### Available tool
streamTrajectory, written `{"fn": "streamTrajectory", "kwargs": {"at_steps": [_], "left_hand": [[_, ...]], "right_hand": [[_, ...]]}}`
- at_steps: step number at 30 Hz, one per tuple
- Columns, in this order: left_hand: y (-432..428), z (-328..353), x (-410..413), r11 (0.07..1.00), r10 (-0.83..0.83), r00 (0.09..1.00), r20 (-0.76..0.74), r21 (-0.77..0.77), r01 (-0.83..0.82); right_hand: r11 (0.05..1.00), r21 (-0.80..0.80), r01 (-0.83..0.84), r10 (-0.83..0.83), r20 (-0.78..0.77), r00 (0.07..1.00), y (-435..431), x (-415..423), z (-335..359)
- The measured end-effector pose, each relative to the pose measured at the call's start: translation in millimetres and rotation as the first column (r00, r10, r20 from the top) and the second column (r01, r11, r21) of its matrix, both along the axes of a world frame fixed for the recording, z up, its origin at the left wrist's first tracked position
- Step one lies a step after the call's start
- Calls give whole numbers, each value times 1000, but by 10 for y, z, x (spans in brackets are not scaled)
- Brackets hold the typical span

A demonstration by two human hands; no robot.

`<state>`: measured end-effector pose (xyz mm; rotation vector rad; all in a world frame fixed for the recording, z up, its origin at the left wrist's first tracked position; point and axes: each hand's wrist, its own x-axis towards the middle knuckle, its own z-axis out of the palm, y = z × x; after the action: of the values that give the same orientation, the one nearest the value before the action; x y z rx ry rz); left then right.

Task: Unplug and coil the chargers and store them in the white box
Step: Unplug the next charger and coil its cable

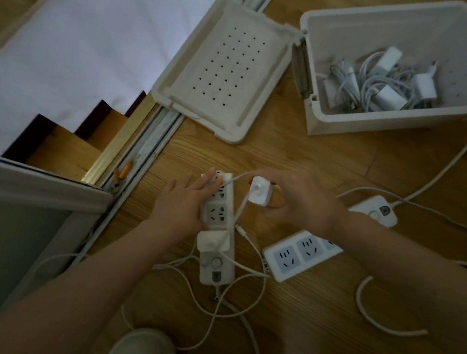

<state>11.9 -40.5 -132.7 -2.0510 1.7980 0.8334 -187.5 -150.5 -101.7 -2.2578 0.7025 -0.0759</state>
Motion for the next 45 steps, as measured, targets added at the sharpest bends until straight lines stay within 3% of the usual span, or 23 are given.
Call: {"fn": "streamTrajectory", "kwargs": {"at_steps": [7, 9, 10, 13, 16, 19, 23, 27, 30, 32, 34, 37, 40, 42, 45], "left_hand": [[-17, -71, -4, 999, -31, 999, 6, -7, 31], [-40, -119, 53, 999, 19, 995, -98, 41, -15], [-63, -94, 87, 991, 120, 968, -221, 87, -103], [-221, 234, 134, 910, 409, 743, -530, 179, -373], [-431, 861, 140, 851, 419, 642, -643, 32, -524], [-522, 1456, 0, 917, 250, 655, -713, -43, -397], [-497, 1911, -308, 978, 80, 738, -671, -90, -188], [-401, 2224, -436, 948, 79, 812, -578, -209, -241], [-284, 2513, -474, 930, 83, 783, -616, -233, -282], [-210, 2719, -499, 891, 112, 721, -684, -252, -377], [-130, 2965, -537, 826, 167, 602, -781, -223, -518], [-32, 3330, -654, 728, 216, 355, -909, -93, -680], [56, 3618, -800, 645, 181, 218, -959, -51, -762], [114, 3780, -864, 600, 162, 132, -978, -9, -800], [204, 3971, -878, 579, 139, 12, -990, 72, -812]], "right_hand": [[984, 165, 70, -82, 68, 994, 30, -33, 201], [966, 233, 110, -125, 49, 991, 10, -48, 329], [955, 266, 129, -143, 33, 989, -4, -59, 390], [953, 250, 169, -167, -31, 986, -48, -115, 557], [949, 228, 217, -213, -40, 976, -78, -166, 765], [969, 140, 205, -203, -25, 979, -96, -137, 1017], [988, -7, 153, -152, 16, 988, -77, -16, 1477], [991, -90, 94, -90, 48, 995, -12, 64, 1994], [994, -77, 82, -77, 73, 994, 89, 37, 2344], [984, -10, 175, -170, 205, 964, 188, 5, 2523], [929, 43, 367, -359, 339, 870, 341, -26, 2671], [829, 275, 487, -550, 251, 796, 578, -34, 2826], [860, 438, 261, -376, 199, 905, 785, -36, 2883], [879, 448, 164, -268, 180, 946, 915, -53, 3006], [926, 350, 146, -215, 169, 962, 1030, -115, 3175]]}}
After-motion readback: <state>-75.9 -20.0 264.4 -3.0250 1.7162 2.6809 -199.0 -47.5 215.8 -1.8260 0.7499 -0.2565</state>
